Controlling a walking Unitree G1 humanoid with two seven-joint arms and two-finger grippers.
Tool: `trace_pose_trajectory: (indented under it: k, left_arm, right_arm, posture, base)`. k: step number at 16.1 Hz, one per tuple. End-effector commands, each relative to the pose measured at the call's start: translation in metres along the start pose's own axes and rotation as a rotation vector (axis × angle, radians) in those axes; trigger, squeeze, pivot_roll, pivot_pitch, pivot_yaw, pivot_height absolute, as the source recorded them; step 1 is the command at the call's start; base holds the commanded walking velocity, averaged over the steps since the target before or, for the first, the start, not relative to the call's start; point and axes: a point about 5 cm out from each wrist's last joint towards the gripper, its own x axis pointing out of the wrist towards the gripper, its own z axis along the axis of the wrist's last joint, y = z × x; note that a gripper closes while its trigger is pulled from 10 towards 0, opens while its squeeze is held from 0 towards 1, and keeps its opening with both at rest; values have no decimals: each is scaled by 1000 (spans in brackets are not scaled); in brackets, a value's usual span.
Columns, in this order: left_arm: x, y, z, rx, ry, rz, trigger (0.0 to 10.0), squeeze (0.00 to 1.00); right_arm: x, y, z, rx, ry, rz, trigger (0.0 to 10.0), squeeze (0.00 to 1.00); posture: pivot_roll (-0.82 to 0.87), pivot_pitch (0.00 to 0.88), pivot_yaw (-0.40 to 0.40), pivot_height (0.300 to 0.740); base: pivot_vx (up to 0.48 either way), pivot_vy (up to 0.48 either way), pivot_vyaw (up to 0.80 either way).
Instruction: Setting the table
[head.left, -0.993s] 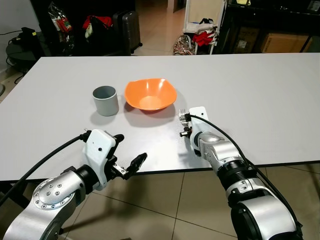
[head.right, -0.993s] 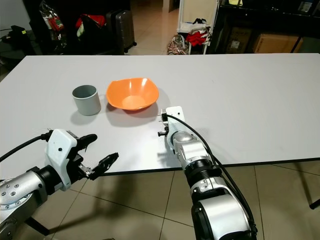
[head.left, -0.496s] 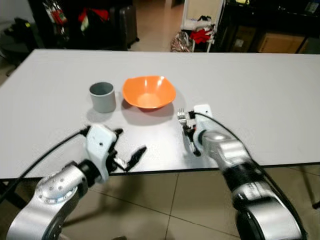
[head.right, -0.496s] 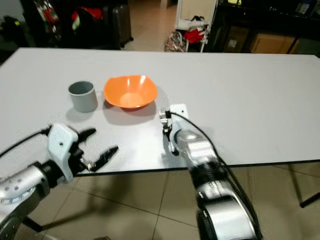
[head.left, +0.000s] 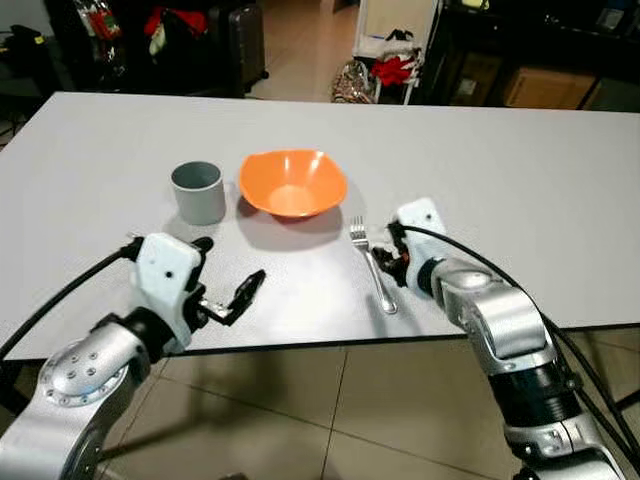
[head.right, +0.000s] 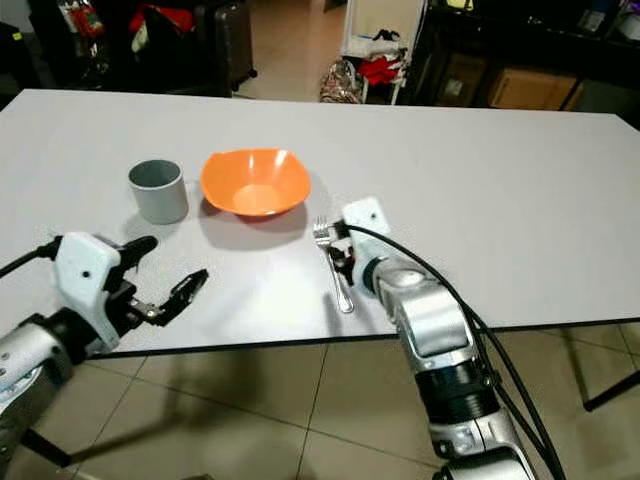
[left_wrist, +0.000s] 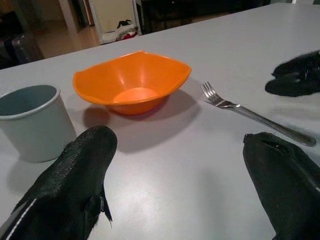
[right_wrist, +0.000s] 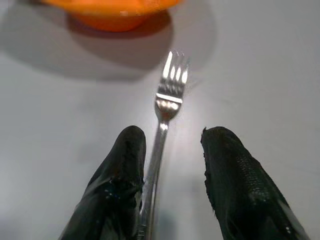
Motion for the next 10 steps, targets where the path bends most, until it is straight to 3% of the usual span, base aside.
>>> trace_pose_trajectory:
  k: [1, 6, 8, 10]
  left_arm:
    - [-3, -1, 3, 9, -15, -6, 10000, 0]
    - [-2, 1, 5, 3, -19, 11, 10000, 0]
    - [3, 11, 1, -35, 6, 117, 10000, 0]
    - [0, 17, 6, -84, -51, 215, 10000, 0]
  right_arm:
    - [-3, 0, 3, -12, -1, -8, 10000, 0]
    - [-8, -1, 10, -6, -65, -33, 10000, 0]
    - [-20, -9, 20, 83, -229, -147, 10000, 0]
    - [-39, -7, 24, 124, -370, -168, 10000, 0]
  posture:
    - [-74, 0, -73, 740]
    - [-57, 0, -61, 740]
    - [-46, 0, -28, 740]
    - [-41, 0, -5, 740]
  base:
    - [0, 0, 0]
    - [0, 0, 0]
    - [0, 0, 0]
    - [0, 0, 0]
